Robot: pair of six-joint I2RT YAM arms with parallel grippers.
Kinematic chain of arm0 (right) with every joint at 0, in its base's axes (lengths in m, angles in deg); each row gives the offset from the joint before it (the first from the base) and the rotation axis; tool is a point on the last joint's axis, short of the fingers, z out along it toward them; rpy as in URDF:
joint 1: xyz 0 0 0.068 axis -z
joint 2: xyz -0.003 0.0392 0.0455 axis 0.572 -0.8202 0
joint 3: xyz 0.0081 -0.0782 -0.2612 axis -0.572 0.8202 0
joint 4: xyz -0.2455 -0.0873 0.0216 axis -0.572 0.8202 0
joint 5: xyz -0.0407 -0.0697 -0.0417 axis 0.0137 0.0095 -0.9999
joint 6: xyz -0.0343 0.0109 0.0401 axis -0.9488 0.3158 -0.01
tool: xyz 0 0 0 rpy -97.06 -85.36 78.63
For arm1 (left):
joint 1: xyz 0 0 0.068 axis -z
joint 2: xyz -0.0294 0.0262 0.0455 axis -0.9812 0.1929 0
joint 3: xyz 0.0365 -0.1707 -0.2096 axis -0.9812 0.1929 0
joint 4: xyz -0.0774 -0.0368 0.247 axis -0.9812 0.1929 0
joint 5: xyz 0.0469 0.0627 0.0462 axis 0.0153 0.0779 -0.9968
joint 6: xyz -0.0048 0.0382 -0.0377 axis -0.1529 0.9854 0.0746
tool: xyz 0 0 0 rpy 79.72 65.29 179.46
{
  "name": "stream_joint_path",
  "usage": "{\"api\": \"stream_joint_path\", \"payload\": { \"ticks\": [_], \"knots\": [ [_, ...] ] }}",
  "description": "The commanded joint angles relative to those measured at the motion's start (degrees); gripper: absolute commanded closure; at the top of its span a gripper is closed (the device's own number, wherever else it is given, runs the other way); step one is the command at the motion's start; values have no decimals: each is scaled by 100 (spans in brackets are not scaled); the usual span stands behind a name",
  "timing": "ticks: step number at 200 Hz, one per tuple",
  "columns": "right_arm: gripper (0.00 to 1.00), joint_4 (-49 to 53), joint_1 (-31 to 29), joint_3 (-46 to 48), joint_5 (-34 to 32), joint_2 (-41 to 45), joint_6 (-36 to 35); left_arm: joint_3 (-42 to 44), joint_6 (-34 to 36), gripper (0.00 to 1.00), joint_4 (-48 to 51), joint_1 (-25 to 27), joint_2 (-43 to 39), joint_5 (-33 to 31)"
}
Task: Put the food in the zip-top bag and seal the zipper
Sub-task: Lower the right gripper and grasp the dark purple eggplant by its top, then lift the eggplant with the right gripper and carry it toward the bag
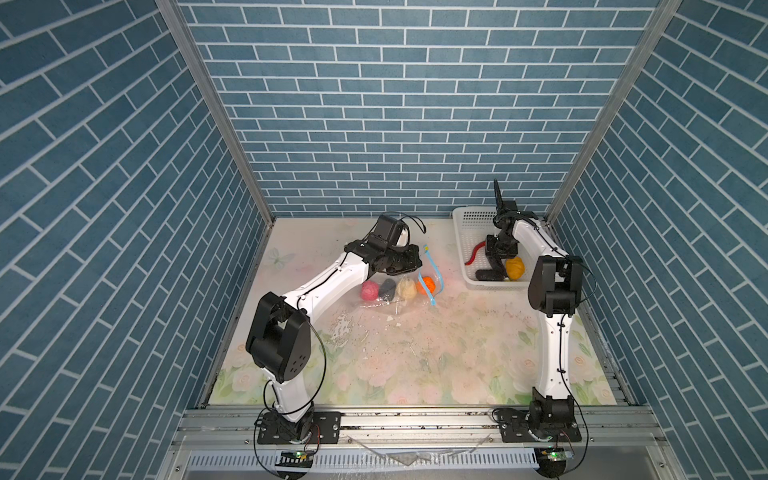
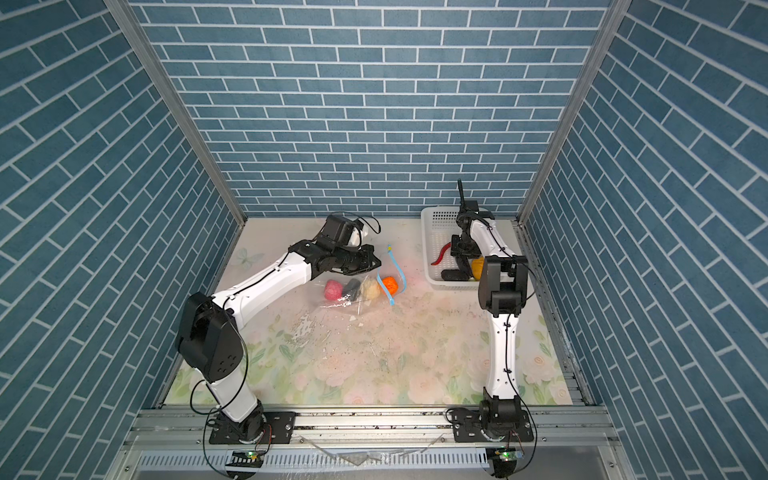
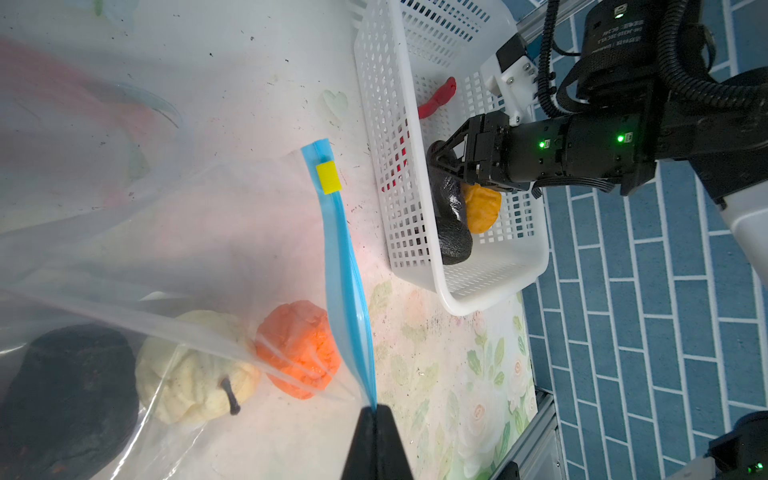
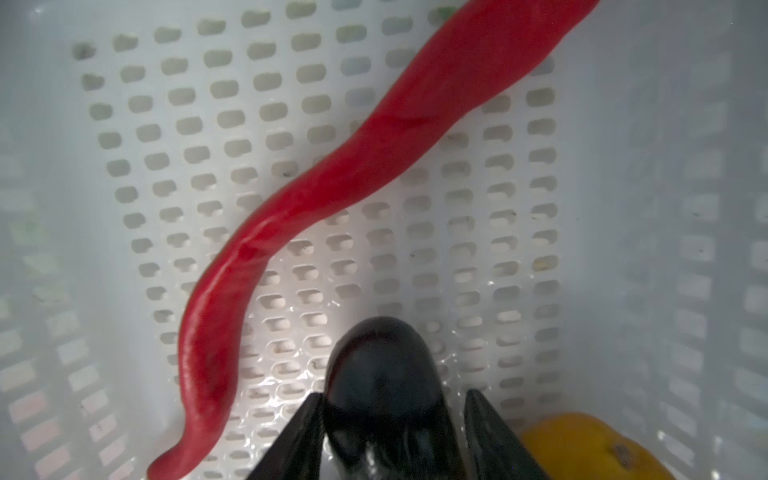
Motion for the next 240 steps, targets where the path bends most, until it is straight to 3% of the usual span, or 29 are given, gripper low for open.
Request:
{"api": "stream_joint_path", "payload": {
  "ticks": [1, 162, 240],
  "knots": [
    [46, 171, 19, -228, 77, -131, -79, -58, 78, 100, 29, -47, -101, 1],
    [54, 47, 50, -278, 54, 402, 131, -42, 57, 100, 7, -69, -90, 4],
    [56, -915, 103, 683, 207, 1516, 643, -40, 60, 100, 6, -68, -68, -27]
  ]
}}
